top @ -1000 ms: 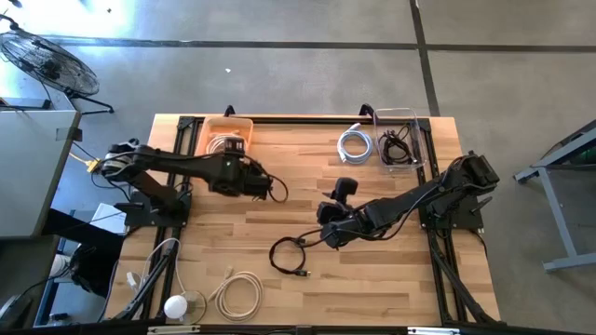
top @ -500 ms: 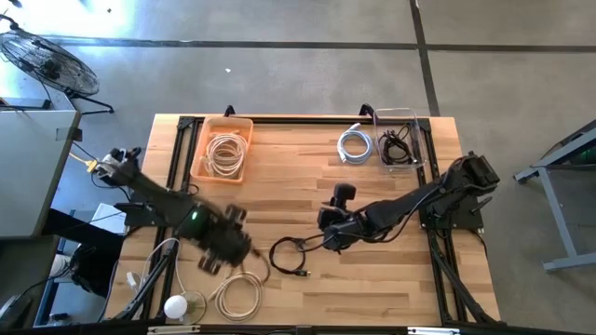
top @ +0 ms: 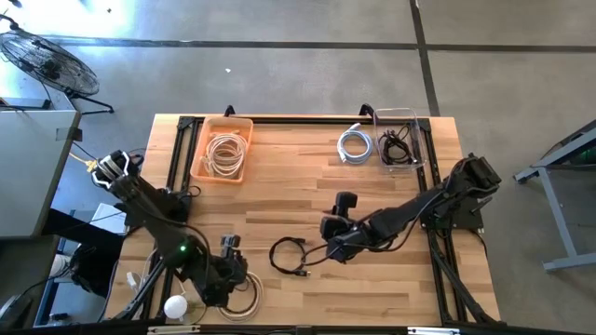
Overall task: Sort HDMI cables
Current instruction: Put the brown HDMI cable into the orange bin
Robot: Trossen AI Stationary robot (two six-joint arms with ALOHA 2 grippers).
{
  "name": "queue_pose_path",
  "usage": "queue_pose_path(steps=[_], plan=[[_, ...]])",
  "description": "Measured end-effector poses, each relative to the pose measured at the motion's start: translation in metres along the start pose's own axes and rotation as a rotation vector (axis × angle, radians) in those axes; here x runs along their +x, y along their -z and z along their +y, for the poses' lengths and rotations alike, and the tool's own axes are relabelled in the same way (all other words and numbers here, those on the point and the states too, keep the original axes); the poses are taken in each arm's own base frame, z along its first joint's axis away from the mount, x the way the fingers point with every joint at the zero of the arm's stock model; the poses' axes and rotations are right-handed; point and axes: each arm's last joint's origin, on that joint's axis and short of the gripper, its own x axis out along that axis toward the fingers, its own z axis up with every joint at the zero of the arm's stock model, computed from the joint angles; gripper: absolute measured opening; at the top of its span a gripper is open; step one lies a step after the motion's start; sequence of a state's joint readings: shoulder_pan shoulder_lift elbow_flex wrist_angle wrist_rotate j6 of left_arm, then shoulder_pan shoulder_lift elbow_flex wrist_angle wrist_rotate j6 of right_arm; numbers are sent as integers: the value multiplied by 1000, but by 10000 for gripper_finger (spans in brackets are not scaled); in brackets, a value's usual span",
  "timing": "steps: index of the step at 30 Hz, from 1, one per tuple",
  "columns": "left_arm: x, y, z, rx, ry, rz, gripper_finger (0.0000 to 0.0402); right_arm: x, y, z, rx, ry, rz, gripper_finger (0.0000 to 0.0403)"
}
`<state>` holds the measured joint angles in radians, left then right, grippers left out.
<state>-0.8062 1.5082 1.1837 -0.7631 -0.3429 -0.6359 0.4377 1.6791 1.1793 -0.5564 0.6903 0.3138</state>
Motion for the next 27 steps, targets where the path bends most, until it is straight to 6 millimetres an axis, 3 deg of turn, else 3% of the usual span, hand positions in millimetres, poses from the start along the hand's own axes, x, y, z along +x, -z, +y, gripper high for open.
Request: queue_pose_path(steps=[7,13,17,23,27], plan=[[21,24,9,-102,-65,56,194,-5,1,6,-16,15,-20,184],[33,26,6,-110,-37,19,194,-6,2,6,-15,27,-27,185],[48,31,1,-56,-31,82,194,-6,2,7,-11,26,-30,184],[73,41,-9,-40,61,241,194,5,15,12,-75,8,-55,185],[81,42,-13,-44,90,248,193,13,25,13,-113,22,-81,185]])
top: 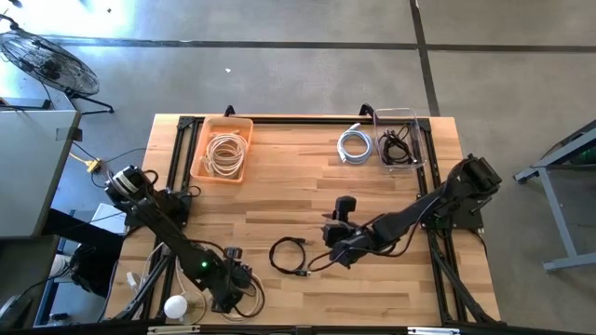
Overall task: Sort HDMI cables
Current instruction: Put the brown HDMI cable into the orange bin
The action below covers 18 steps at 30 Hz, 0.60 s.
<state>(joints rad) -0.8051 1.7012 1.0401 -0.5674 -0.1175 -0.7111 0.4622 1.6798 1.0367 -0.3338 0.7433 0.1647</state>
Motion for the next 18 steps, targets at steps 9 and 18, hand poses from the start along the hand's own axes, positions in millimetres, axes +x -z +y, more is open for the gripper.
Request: queue_pose_path(steps=[9,18], plan=[[2,1,2,7,-43,-7,193,5,-6,0,-53,-21,-88,184],[9,8,11,12,-166,0,193,4,-9,2,-77,-49,-116,182]])
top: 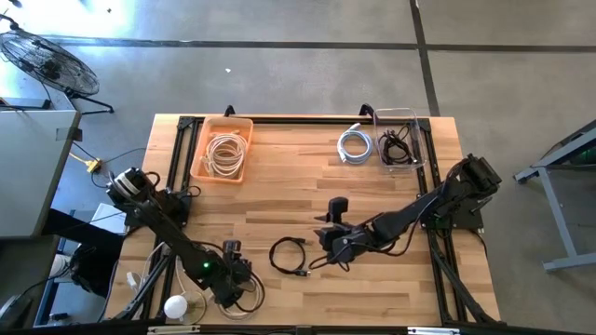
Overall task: Sort HDMI cables
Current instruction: Put the brown HDMI cable into the orange bin
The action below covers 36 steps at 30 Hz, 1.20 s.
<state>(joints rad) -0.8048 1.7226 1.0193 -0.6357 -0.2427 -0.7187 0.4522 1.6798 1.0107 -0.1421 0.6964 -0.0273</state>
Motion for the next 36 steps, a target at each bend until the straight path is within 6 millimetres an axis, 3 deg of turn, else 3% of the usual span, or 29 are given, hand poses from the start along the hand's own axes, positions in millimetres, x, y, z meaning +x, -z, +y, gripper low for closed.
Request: queue_pose_path(steps=[9,11,15,21,28,36], plan=[[12,6,-2,-113,109,0,182,0,0,1,5,-22,-4,181],[12,6,-1,-108,100,-2,152,0,0,1,11,-28,-4,181],[12,5,-1,-84,85,-18,35,0,0,1,22,-50,-4,181],[7,-1,0,-78,71,27,29,0,0,2,22,-53,-5,181],[-33,-30,18,24,-157,117,29,0,0,2,22,-53,-4,181],[-115,-74,61,90,-449,187,29,0,0,2,22,-68,-4,181]])
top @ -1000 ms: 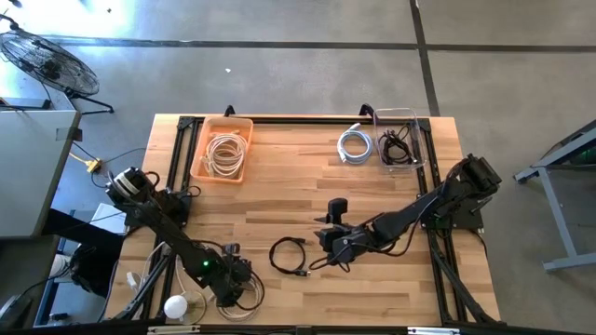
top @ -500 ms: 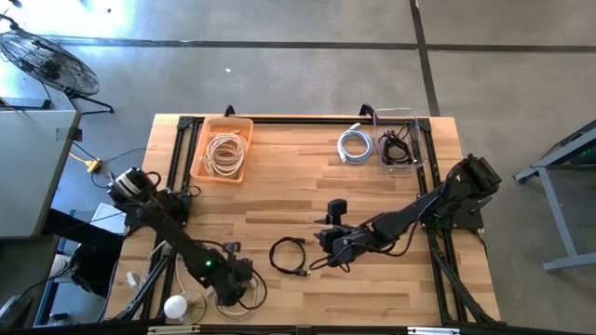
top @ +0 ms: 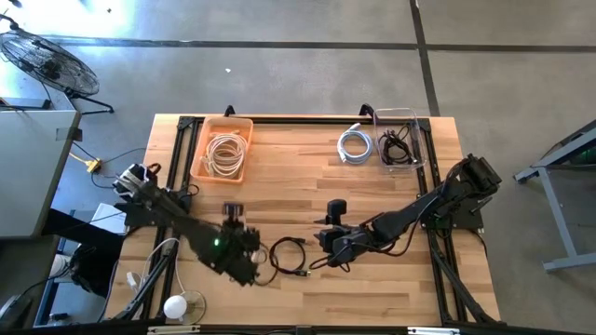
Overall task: Sort HDMI cables
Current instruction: Put the brown HDMI cable into the orange bin
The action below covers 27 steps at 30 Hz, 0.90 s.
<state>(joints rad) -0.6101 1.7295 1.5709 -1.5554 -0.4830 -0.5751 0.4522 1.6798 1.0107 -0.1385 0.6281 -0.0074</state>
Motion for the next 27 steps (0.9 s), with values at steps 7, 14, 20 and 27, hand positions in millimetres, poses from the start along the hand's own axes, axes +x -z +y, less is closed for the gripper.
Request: queue_pose_path(steps=[7,14,20,27], plan=[[-17,-9,84,-76,-83,-98,29,0,1,1,3,-35,5,181],[-1,8,169,-199,-201,-32,29,0,2,1,6,-37,17,181],[22,33,237,-357,-265,119,29,0,4,1,12,-37,34,181],[53,58,289,-505,-244,286,29,1,9,2,40,-36,57,181]])
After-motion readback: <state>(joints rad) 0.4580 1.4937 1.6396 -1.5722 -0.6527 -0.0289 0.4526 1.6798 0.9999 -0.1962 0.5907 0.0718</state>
